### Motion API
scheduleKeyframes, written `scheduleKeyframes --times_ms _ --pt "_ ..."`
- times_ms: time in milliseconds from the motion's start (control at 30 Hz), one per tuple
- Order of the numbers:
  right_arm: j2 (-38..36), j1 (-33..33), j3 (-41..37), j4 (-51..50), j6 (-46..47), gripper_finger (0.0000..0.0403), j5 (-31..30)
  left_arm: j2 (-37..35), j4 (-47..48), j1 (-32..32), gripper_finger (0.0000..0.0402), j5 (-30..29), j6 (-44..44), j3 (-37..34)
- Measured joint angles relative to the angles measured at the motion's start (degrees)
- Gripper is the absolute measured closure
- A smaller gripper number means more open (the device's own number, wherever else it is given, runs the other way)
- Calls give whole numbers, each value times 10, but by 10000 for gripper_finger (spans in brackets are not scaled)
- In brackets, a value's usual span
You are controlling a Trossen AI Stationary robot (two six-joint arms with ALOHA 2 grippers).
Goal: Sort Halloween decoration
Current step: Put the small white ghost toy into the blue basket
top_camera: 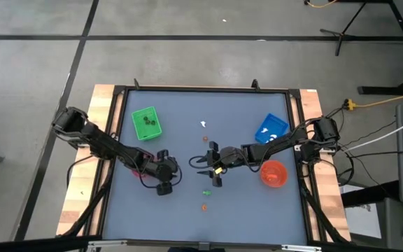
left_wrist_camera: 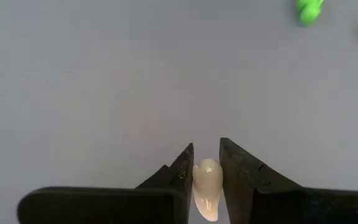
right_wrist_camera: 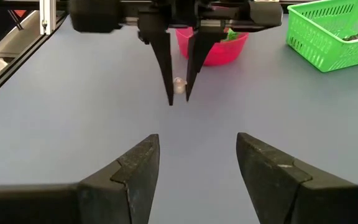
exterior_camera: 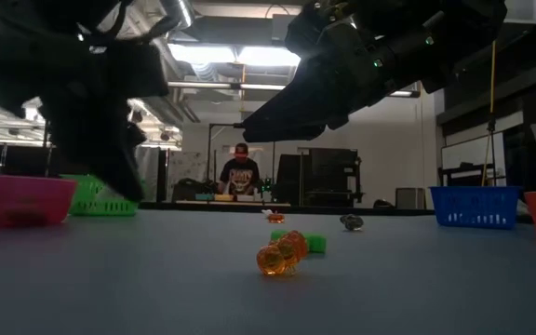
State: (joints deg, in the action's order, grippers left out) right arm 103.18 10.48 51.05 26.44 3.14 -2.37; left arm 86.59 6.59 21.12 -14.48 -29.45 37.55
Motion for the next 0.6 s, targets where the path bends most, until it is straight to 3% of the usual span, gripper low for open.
scheduleKeyframes --times_ms 267,600 --pt "-34 0 0 -35 0 189 0 -1 -1 -5 354 -27 43 48" --pt "-193 0 0 -203 0 189 0 -1 -27 -54 354 -38 142 121"
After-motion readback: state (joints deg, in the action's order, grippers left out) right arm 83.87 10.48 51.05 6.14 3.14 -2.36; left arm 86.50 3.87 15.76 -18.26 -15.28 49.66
